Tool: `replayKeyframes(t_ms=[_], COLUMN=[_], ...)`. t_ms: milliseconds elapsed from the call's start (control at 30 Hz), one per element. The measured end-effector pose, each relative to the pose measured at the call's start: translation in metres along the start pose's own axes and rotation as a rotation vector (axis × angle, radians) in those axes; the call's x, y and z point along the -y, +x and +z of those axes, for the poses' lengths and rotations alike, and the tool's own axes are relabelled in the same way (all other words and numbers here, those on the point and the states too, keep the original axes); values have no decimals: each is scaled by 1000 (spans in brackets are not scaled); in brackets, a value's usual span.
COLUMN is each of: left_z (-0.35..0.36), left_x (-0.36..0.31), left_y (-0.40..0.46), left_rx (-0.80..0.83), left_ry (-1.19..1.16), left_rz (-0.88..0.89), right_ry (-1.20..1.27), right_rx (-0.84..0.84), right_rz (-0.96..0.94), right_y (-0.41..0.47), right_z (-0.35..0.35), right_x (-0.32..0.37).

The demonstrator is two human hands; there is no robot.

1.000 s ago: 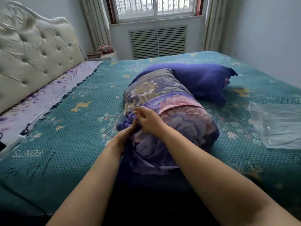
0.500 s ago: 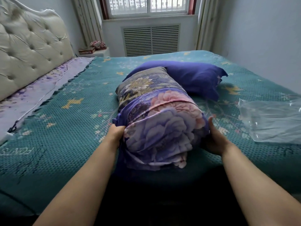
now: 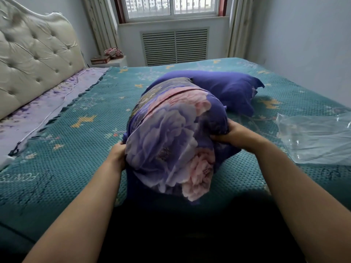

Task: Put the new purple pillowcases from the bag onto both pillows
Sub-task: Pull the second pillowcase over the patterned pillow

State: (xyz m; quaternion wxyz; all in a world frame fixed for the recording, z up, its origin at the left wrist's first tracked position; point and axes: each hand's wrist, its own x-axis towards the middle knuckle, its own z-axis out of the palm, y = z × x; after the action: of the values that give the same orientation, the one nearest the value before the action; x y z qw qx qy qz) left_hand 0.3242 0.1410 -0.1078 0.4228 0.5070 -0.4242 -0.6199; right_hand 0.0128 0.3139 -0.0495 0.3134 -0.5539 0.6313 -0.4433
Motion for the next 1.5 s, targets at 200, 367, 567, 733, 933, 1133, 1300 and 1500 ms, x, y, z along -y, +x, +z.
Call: replayKeyframes(t_ms=[200, 367, 567, 733, 933, 1133, 1300, 1500], left_z=[-11, -13, -15, -13, 21, 105, 90, 90], left_x=[13, 21, 24, 25, -9, -40, -38, -42], left_y=[10, 9, 11, 11, -33, -81, -70, -79], left_rx=[-44, -52, -49, -85, -510, 141, 36, 49], left_ry=[130, 176, 100, 170, 541, 1204, 998, 932], left_rz=[9, 15, 11, 19, 931, 1421, 1376, 1270], right_ry=[407, 177, 316, 321, 819, 986, 551, 4], right_rx=[75, 392, -333, -75, 98, 102, -15, -39], right_rz=[279, 403, 379, 283, 196, 177, 164, 22], right_y=[-5, -19, 19, 10, 6, 20, 19, 26], right_z=[-20, -4, -13, 6, 10, 35, 57, 55], right_x=[-39, -39, -21, -14, -12, 8, 12, 25])
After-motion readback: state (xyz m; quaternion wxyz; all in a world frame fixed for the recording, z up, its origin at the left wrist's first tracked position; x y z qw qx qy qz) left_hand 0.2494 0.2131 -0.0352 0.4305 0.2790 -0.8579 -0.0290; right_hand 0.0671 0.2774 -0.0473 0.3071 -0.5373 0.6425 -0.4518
